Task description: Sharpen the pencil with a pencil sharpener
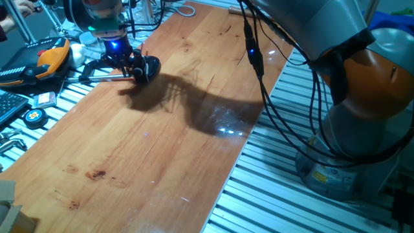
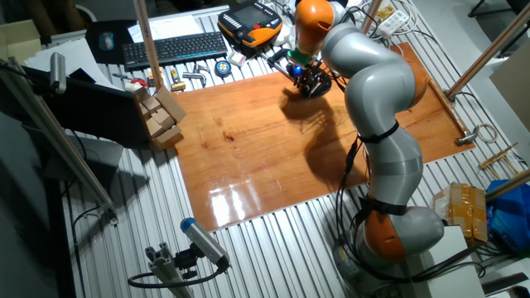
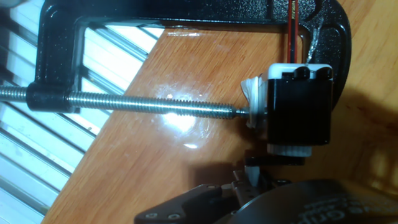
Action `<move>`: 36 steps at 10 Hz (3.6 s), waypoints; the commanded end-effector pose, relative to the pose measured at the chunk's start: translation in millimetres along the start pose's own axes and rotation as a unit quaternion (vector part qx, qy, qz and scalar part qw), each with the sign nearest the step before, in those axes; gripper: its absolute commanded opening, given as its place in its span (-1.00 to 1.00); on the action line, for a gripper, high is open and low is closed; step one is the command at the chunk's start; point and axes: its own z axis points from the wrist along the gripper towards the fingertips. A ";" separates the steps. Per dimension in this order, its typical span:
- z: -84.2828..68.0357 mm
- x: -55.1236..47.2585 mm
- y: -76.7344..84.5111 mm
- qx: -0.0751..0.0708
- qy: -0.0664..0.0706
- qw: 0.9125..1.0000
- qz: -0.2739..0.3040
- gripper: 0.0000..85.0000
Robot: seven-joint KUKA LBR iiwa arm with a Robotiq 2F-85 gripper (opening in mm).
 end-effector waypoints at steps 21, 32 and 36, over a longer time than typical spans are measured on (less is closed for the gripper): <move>-16.7 -2.4 -25.4 -0.009 0.008 1.000 -0.014 -1.00; -11.8 -9.2 -45.6 -0.023 0.007 0.999 -0.031 -1.00; -11.1 -10.3 -49.5 -0.024 0.003 0.999 -0.034 -0.20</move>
